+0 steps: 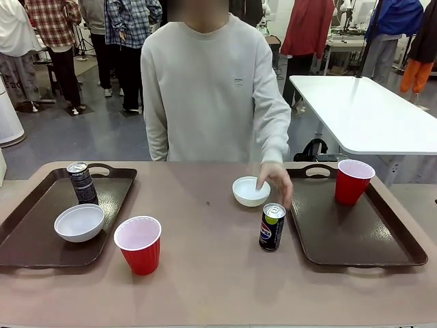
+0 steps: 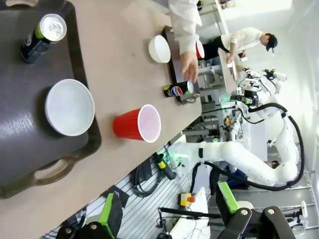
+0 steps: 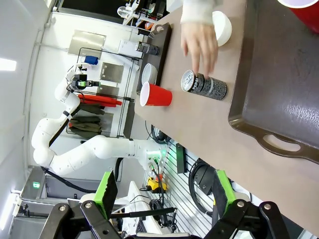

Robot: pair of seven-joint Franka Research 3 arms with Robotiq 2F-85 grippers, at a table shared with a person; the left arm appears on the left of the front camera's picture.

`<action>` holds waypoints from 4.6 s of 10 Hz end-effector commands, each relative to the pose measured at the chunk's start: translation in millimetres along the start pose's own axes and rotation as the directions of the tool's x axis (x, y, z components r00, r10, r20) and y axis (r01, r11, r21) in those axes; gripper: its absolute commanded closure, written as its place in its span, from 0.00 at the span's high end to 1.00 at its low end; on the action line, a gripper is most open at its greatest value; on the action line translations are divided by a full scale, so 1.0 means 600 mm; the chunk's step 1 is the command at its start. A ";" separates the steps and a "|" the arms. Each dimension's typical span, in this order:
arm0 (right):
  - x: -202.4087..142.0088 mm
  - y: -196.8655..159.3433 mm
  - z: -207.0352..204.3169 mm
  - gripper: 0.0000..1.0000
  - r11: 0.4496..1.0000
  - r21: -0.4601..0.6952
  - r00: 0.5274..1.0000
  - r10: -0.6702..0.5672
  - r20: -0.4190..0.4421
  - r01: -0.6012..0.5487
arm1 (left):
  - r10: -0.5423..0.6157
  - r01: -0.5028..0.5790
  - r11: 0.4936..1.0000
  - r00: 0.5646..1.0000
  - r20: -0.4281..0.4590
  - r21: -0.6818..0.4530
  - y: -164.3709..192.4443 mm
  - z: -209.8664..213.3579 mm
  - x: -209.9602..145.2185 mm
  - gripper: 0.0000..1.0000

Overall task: Prepare tableware on both trays.
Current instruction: Pick up a Picnic Bowl from the table and place it on a Handle tray.

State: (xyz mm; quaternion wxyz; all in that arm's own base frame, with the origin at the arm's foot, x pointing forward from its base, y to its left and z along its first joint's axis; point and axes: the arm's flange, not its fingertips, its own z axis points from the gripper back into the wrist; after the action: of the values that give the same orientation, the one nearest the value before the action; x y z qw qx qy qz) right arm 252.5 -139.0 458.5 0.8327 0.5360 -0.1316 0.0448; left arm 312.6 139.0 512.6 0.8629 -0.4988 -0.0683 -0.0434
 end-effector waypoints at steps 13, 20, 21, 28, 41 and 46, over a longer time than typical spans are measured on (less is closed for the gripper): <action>0.032 0.148 -0.150 1.00 0.899 -0.424 0.979 0.026 -0.202 -0.111 | 0.218 -0.207 0.964 0.975 0.050 -0.167 0.160 0.089 -0.013 1.00; 0.067 0.203 -0.274 1.00 0.835 -0.521 0.964 0.040 -0.262 -0.176 | 0.218 -0.207 0.964 0.975 0.050 -0.167 0.160 0.089 -0.013 1.00; 0.067 0.203 -0.274 1.00 0.835 -0.521 0.964 0.040 -0.262 -0.176 | 0.218 -0.207 0.964 0.975 0.050 -0.167 0.160 0.089 -0.013 1.00; -0.020 0.240 -0.145 1.00 0.732 -0.641 0.969 0.114 -0.218 -0.230 | 0.218 -0.207 0.964 0.975 0.050 -0.167 0.160 0.089 -0.013 1.00; 0.373 0.276 -0.549 1.00 0.466 -0.882 0.996 -0.007 -0.091 -0.077 | 0.218 -0.207 0.964 0.975 0.050 -0.167 0.160 0.089 -0.013 1.00; 0.353 0.261 -0.556 1.00 0.473 -0.874 0.985 -0.071 -0.160 -0.108 | 0.218 -0.207 0.964 0.975 0.050 -0.167 0.160 0.089 -0.013 1.00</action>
State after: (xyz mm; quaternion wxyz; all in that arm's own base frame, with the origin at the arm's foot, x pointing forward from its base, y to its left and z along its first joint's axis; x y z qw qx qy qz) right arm 469.7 211.6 538.5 0.9970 0.0497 -0.0489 0.0350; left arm 316.4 236.0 454.8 0.8170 -0.5733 -0.0327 0.0518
